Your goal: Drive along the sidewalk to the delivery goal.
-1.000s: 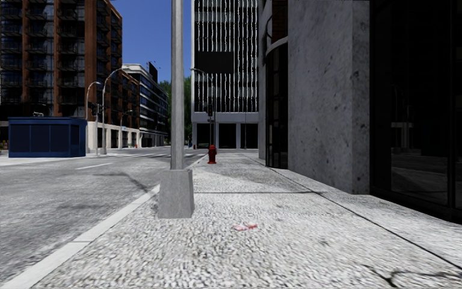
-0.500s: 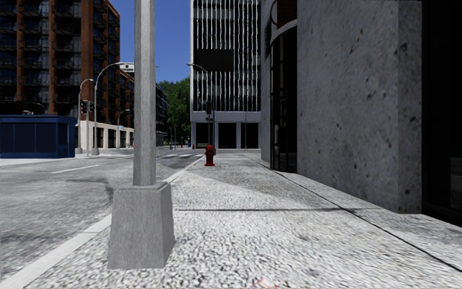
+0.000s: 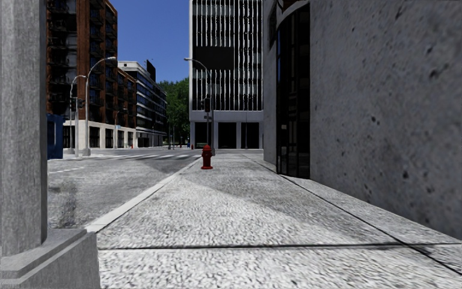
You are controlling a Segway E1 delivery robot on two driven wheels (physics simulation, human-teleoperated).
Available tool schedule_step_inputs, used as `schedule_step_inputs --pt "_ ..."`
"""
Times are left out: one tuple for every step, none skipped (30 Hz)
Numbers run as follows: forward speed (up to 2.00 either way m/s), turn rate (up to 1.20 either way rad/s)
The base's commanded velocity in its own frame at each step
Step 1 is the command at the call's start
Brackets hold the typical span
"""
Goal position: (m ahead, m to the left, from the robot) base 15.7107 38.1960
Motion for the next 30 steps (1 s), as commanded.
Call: schedule_step_inputs --pt "2.00 0.00" --pt "2.00 0.00" --pt "2.00 0.00" --pt "2.00 0.00" --pt "2.00 0.00" --pt "2.00 0.00" --pt "2.00 0.00" --pt "2.00 0.00" --pt "2.00 0.00" --pt "2.00 0.00" --pt "2.00 0.00" --pt "2.00 0.00" --pt "2.00 0.00" --pt "2.00 0.00" --pt "2.00 0.00" --pt "2.00 0.00" --pt "2.00 0.00" --pt "2.00 0.00" --pt "2.00 0.00" --pt "2.00 0.00" --pt "2.00 0.00" --pt "2.00 0.00" --pt "2.00 0.00" --pt "2.00 0.00" --pt "2.00 0.00" --pt "2.00 0.00" --pt "2.00 0.00" --pt "2.00 0.00" --pt "2.00 0.00" --pt "2.00 0.00"
